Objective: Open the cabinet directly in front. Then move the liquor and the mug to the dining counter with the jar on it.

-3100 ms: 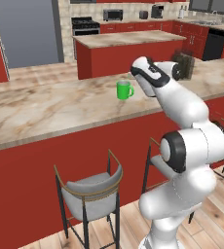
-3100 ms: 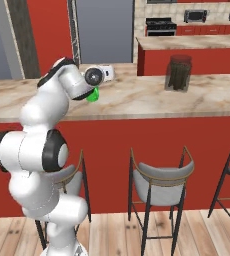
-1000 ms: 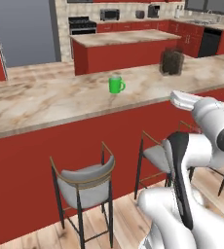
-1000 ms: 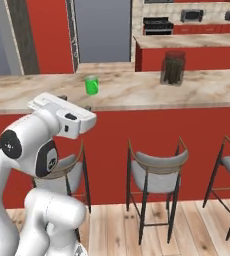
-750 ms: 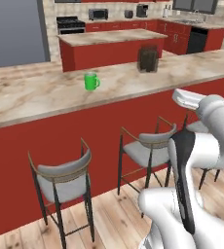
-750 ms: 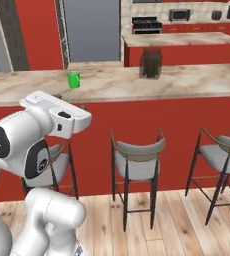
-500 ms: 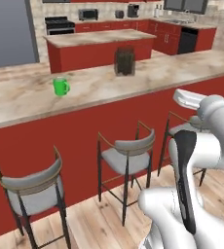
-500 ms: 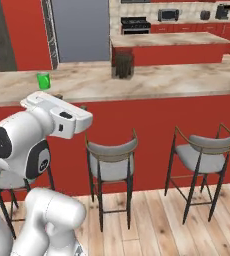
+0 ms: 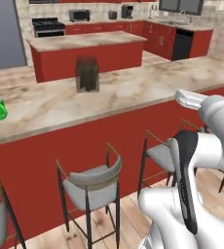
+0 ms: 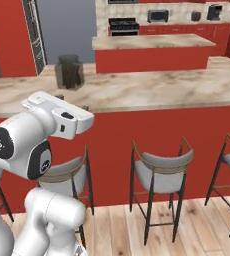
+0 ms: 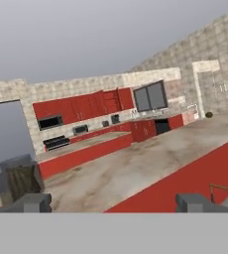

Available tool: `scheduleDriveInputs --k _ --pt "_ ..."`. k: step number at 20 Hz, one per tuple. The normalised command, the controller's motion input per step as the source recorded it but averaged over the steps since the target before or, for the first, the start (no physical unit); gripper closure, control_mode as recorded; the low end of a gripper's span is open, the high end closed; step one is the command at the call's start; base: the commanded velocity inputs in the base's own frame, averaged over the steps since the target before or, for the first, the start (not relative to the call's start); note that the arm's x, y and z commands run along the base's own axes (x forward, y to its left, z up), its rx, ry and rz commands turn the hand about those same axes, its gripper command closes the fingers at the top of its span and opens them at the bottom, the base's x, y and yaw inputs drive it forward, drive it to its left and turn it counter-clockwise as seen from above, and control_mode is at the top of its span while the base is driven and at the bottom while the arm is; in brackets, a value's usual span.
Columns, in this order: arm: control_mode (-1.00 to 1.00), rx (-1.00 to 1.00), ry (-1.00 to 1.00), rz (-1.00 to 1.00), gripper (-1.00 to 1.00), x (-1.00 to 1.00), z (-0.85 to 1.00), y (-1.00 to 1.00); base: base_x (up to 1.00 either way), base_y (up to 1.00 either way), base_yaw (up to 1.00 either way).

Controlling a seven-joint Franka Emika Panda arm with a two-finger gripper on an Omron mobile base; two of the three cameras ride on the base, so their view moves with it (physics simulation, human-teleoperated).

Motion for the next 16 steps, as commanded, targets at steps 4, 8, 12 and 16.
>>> scheduleDriveInputs --k 4,8,12,16 --pt "1.00 0.00 0.00 0.00 -1.00 0.00 0.00 0.00 0.78 -1.00 0.20" --pt "1.00 0.00 0.00 0.00 -1.00 0.00 0.00 0.00 0.00 -1.00 0.24" --pt "1.00 0.00 0.00 0.00 -1.00 0.00 0.00 0.00 0.00 -1.00 0.20" --pt "1.00 0.00 0.00 0.00 -1.00 0.00 0.00 0.00 -0.22 -1.00 0.12"
